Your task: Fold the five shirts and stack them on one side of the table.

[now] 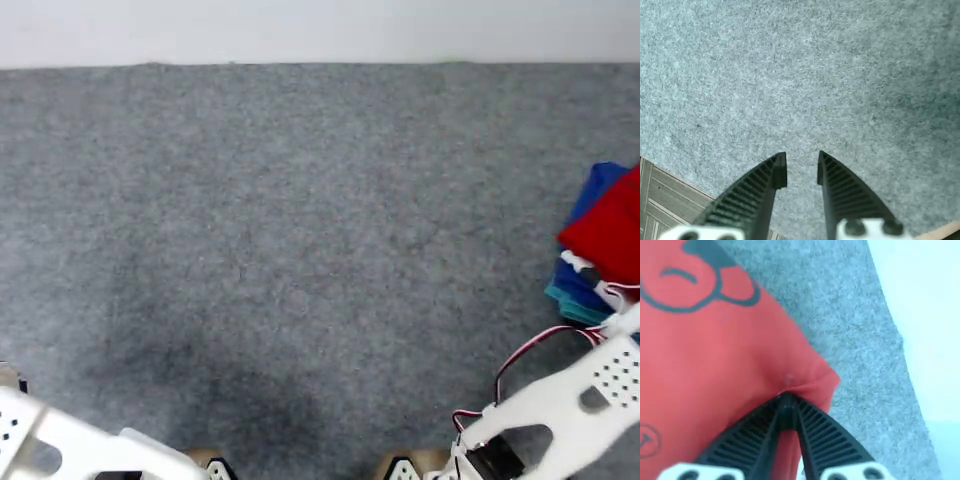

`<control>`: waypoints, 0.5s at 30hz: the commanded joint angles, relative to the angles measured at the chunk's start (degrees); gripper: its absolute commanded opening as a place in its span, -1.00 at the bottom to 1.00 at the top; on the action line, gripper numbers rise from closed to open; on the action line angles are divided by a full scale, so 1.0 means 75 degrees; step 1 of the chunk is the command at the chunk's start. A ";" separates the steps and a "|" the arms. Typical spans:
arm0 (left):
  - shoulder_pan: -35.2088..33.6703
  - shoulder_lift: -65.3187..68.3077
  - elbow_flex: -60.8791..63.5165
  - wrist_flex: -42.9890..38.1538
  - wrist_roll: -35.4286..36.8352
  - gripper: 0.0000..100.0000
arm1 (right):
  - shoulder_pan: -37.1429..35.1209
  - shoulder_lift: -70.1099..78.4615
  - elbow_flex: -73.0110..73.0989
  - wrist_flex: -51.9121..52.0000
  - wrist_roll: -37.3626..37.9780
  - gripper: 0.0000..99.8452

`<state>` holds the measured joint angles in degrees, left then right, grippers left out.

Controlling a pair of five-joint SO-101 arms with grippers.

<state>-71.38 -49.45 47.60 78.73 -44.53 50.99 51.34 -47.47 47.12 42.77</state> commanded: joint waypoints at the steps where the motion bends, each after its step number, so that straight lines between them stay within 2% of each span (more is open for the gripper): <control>1: 0.0023 -0.0152 -0.0100 -0.0141 -0.0070 -0.77 | -0.0041 -0.0428 -0.0973 0.0826 -0.0082 -0.98; 6: 0.0023 -0.0164 -0.0100 -0.0105 -0.0070 -0.77 | -0.0252 -0.1049 -0.2040 0.2807 -0.0141 -0.98; 9: 0.0023 -0.0164 -0.0299 -0.0070 -0.0035 -0.77 | -0.0498 -0.1284 -0.2485 0.4214 -0.0598 -0.98; 15: 0.0434 -0.0164 -0.1436 0.0903 0.0047 -0.77 | -0.1026 -0.1436 -0.3516 0.6652 -0.1477 -0.98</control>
<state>-70.51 -49.45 41.89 81.98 -44.53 45.27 45.36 -68.13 89.32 34.42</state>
